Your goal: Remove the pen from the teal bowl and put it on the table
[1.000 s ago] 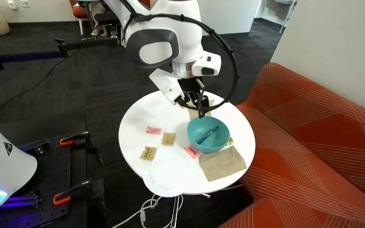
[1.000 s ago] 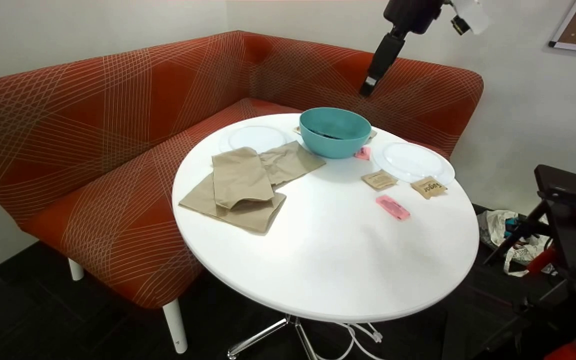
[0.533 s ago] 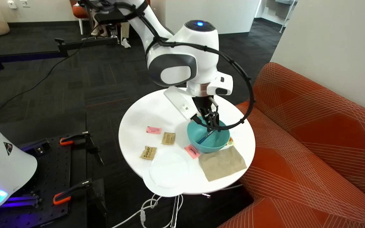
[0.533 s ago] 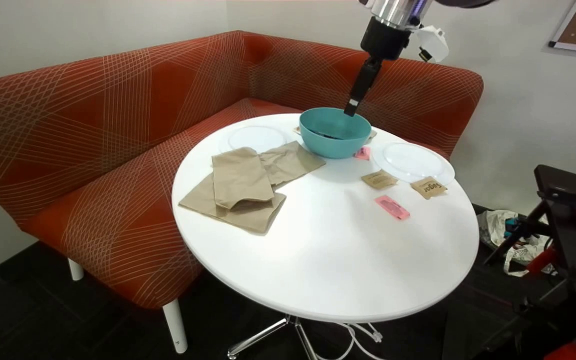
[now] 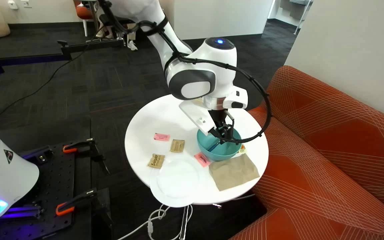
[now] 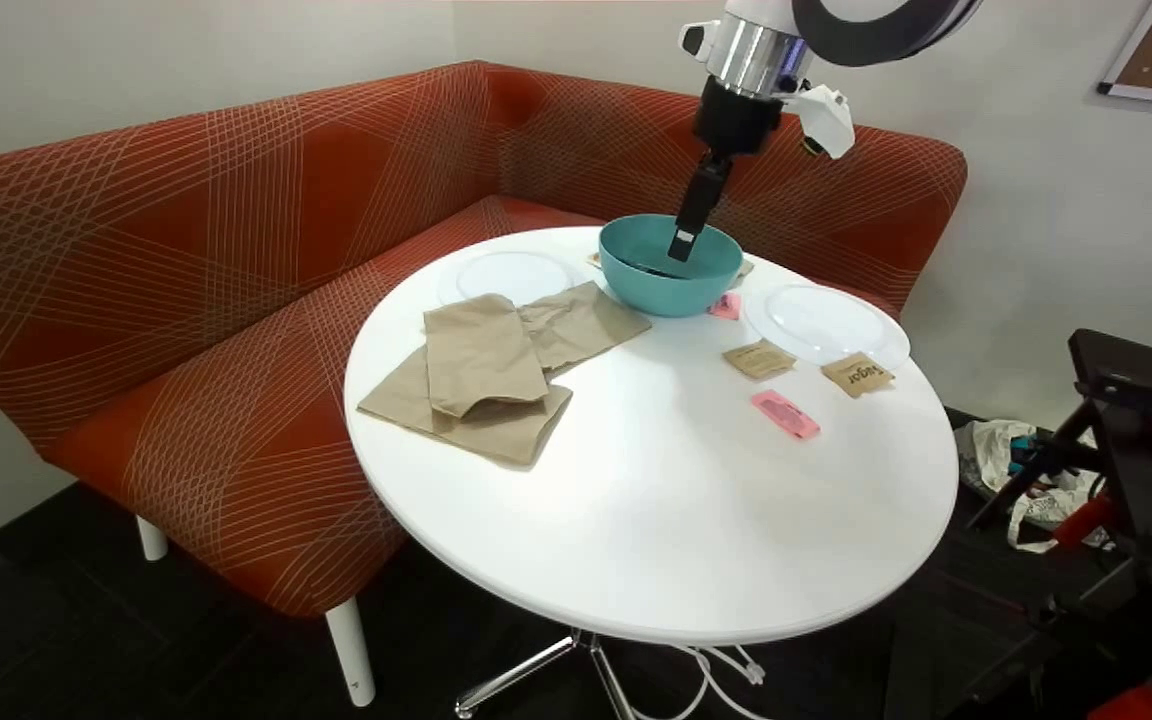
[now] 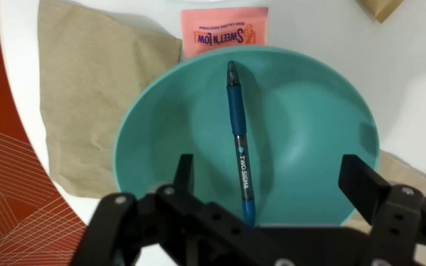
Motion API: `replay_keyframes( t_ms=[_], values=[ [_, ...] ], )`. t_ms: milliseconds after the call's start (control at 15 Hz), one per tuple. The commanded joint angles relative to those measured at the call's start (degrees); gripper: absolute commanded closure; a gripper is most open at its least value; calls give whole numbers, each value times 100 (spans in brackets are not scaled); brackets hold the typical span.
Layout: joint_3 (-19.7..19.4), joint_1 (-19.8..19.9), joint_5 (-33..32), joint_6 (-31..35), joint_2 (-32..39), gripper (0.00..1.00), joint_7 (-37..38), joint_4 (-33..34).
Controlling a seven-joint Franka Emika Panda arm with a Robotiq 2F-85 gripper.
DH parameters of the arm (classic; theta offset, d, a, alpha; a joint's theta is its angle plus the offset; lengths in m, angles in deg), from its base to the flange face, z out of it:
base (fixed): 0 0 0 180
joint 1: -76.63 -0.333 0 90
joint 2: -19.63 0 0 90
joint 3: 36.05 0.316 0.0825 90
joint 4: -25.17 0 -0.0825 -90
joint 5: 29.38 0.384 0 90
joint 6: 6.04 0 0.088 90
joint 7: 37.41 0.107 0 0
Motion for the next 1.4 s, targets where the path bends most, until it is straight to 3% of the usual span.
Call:
replay_keyframes(
  t_ms=[0,867,933,1000,1333],
  values=[
    [44,5,-214,-270,246,0,98,351],
    [-328,-397,-662,-464,1059,0,837,1129],
    [-352,-411,-641,-471,1106,22,925,1173],
    [-356,-412,-624,-456,1147,26,975,1212],
    [-376,-413,-592,-423,1266,66,1152,1335]
  ],
)
